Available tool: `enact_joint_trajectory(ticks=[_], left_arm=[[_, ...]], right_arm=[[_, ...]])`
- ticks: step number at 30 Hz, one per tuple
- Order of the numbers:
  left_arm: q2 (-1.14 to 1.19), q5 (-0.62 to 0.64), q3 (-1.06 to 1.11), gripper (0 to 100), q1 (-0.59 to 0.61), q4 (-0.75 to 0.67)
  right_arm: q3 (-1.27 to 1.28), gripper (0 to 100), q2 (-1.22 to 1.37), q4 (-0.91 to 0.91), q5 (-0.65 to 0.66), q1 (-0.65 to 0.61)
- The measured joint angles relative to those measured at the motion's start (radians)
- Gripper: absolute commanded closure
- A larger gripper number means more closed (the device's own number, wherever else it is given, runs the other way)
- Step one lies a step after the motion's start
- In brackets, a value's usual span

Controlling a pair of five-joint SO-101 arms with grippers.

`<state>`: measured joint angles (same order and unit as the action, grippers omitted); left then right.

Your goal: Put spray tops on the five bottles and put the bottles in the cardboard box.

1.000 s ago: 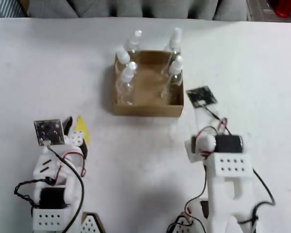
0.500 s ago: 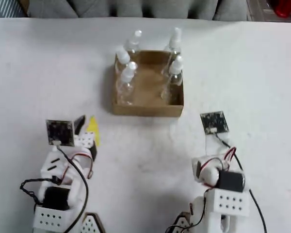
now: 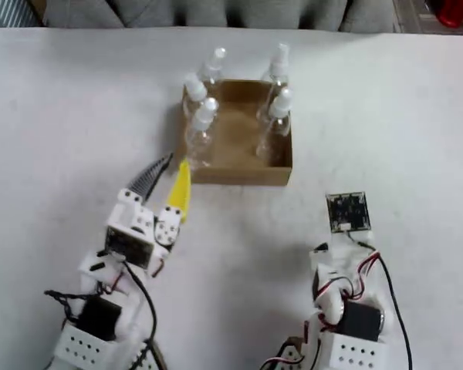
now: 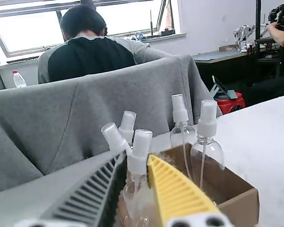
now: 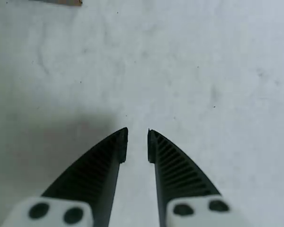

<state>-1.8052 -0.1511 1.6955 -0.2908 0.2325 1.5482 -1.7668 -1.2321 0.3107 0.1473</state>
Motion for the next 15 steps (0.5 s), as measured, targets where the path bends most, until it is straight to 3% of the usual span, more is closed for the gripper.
enact_joint_trajectory(ticks=[7,15], left_arm=[[0.000,-0.008,0.000,98,-0.005,-0.100],[0.000,-0.008,0.000,98,-0.005,-0.097]], right_arm=[[0.006,96.8,-0.015,-0.002,0.000,0.000],[0.006,96.8,-0.015,-0.002,0.000,0.000]])
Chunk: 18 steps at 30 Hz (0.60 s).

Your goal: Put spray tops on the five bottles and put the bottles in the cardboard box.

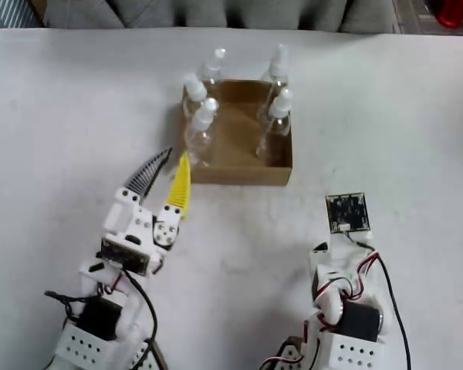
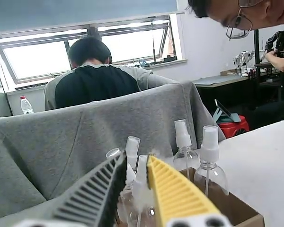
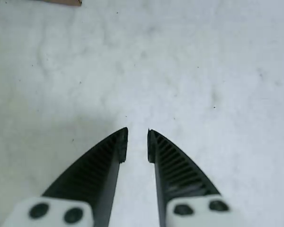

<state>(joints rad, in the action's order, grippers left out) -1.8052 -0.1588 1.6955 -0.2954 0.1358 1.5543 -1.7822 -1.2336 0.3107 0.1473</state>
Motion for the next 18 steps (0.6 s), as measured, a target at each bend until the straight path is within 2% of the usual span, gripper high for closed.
enact_joint_trajectory(ticks=[4,12,18], left_arm=[[0.000,-0.006,0.000,98,0.000,0.104],[0.000,-0.009,0.000,98,-0.072,0.555],[0.000,-0.009,0.000,98,-0.084,0.626]], right_arm=[[0.000,96.8,0.000,0.000,0.000,0.000],[0.014,96.8,-0.002,0.000,0.000,0.000],[0.014,96.6,-0.002,0.000,0.000,0.000]])
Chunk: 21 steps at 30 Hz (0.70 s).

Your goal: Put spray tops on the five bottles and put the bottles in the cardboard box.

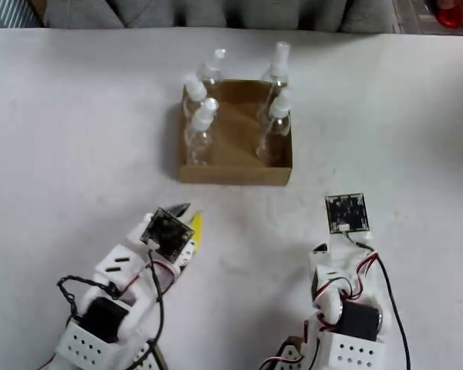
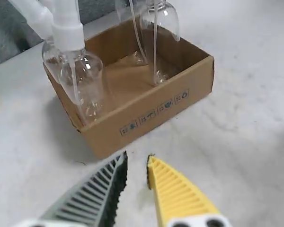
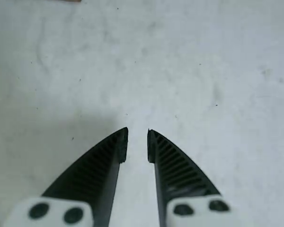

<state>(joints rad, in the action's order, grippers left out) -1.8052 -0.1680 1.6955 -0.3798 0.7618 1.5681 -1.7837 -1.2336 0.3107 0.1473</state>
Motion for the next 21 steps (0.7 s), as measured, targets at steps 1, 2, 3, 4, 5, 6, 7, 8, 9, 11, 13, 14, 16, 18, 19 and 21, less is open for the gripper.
enact_joint_trajectory(ticks=[1,2,3,4,5,6,7,8,9,11,13,14,16,18,19,21], left_arm=[[0.000,0.000,0.000,98,-0.005,0.000],[0.000,0.000,0.000,98,-0.012,0.000],[0.000,0.000,0.000,98,-0.021,0.000],[0.000,0.000,0.000,98,-0.037,0.000],[0.000,0.000,0.000,98,-0.049,0.000],[0.000,0.000,0.000,98,-0.063,0.000],[0.000,0.000,0.000,98,-0.074,0.000],[0.000,0.000,0.000,98,-0.083,0.000],[0.000,0.000,0.000,98,-0.087,0.000],[0.000,0.000,0.000,98,-0.091,0.000],[0.000,0.000,0.000,98,-0.091,0.000],[0.000,0.000,0.000,98,-0.091,0.000],[0.000,0.000,0.000,98,-0.091,0.000],[0.000,0.000,0.000,98,-0.091,0.000],[0.000,0.000,0.000,98,-0.091,0.000],[0.000,0.000,0.000,98,-0.091,0.000]], right_arm=[[0.000,96.6,0.000,0.000,0.000,0.000],[0.000,96.6,0.000,0.000,0.000,0.000],[0.000,96.6,0.000,0.000,0.000,0.000],[0.002,96.7,-0.002,0.000,0.000,0.000],[0.011,96.7,-0.006,0.000,0.000,0.000],[0.015,96.7,-0.005,0.000,0.000,0.000],[0.017,96.7,-0.005,0.000,0.000,0.000],[0.021,96.7,-0.008,0.000,0.000,0.000],[0.026,96.7,-0.011,-0.006,0.000,0.000],[0.026,96.7,-0.011,-0.020,0.000,0.000],[0.026,96.7,-0.011,-0.034,-0.002,-0.018],[0.026,96.7,-0.011,-0.048,0.000,-0.040],[0.032,96.7,-0.011,-0.060,0.000,-0.080],[0.041,96.7,-0.009,-0.063,0.000,-0.095],[0.043,96.7,-0.011,-0.063,0.000,-0.091],[0.055,96.7,-0.012,-0.063,0.000,-0.087]])
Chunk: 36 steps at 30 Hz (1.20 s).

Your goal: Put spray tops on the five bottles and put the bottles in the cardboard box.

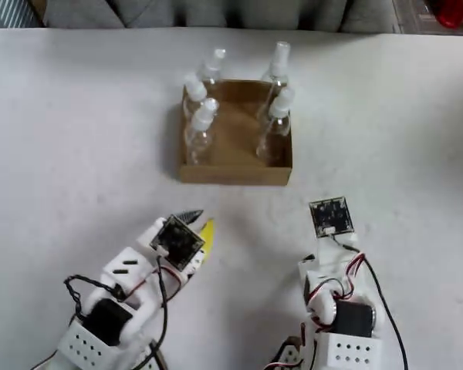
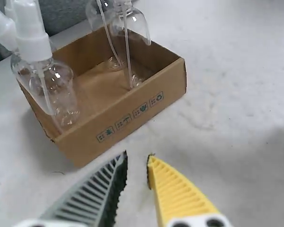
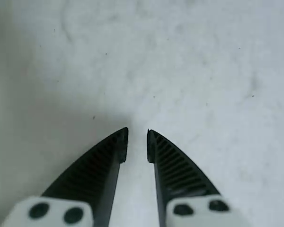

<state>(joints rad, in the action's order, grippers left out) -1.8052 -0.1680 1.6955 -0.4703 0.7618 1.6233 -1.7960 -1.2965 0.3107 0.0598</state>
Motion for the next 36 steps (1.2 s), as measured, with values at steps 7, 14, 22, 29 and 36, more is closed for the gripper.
enact_joint_trajectory(ticks=[7,14,22,29,36], left_arm=[[0.000,0.000,0.000,98,0.000,0.043],[0.000,0.000,0.000,98,0.000,0.043],[0.000,0.000,0.000,98,0.000,0.103],[0.000,0.000,0.000,98,0.018,0.153],[0.000,0.000,0.000,98,0.072,0.161]], right_arm=[[0.058,96.7,0.014,0.021,0.000,0.009],[0.058,96.7,0.015,0.021,0.000,0.008],[0.058,96.7,0.015,0.021,0.000,0.008],[0.058,96.7,0.015,0.021,0.000,0.008],[0.058,96.7,0.015,0.021,0.000,0.006]])
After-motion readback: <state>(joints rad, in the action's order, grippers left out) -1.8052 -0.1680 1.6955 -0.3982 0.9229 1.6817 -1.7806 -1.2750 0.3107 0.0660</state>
